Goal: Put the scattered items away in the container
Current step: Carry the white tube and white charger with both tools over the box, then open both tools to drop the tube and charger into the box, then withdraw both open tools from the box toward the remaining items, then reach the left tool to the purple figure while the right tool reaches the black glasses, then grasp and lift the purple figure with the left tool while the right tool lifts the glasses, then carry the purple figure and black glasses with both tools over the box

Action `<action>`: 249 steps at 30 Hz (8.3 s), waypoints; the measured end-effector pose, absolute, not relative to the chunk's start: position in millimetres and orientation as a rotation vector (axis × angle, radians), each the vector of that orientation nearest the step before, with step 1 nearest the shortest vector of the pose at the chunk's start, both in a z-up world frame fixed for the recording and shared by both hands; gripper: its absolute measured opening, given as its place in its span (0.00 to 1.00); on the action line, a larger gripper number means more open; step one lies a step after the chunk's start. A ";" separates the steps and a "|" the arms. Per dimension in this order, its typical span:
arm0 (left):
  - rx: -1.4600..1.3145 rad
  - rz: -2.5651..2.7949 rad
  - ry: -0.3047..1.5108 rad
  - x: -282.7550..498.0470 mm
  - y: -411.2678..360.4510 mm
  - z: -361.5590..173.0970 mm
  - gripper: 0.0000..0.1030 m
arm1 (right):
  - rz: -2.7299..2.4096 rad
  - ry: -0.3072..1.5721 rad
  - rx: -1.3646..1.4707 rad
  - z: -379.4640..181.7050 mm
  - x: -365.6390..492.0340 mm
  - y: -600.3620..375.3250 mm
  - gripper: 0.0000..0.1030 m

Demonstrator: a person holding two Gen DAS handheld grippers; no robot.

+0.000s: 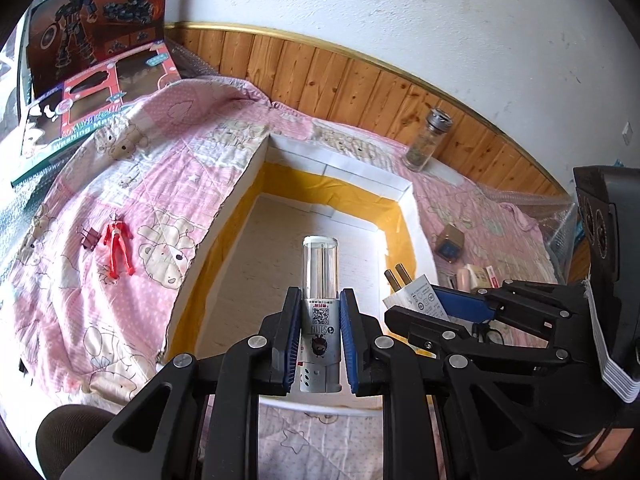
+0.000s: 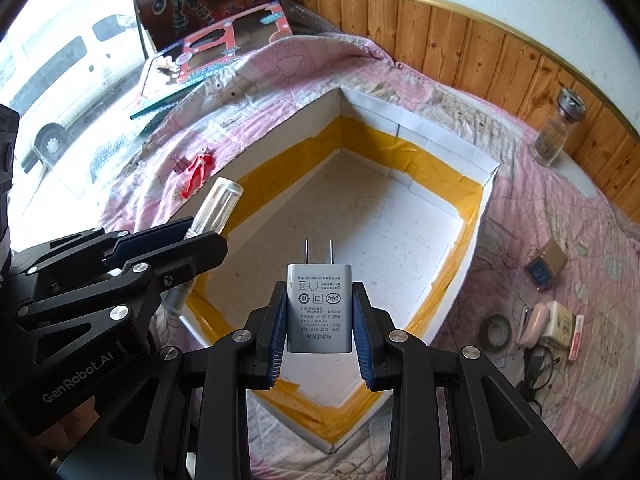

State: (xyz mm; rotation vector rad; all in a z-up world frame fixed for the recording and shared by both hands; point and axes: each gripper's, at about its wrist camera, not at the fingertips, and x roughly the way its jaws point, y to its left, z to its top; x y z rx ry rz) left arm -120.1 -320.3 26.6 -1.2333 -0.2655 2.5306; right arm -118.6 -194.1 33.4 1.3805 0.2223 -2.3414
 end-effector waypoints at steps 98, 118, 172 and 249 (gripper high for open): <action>-1.269 2.309 0.219 -9.9 -175.2 41.8 0.32 | -2.408 -0.338 1.227 38.3 17.8 -9.0 0.33; -1.468 2.035 0.194 -32.5 -67.8 -20.7 0.37 | -2.558 -0.492 1.503 -53.3 19.8 108.2 0.35; -1.493 2.139 0.002 -120.0 -48.7 -106.6 0.17 | -2.449 -0.642 1.573 -98.0 -70.3 152.6 0.38; -1.152 2.348 -0.289 -54.2 -246.6 63.9 0.17 | -2.389 0.051 1.341 57.0 -25.3 -101.7 0.39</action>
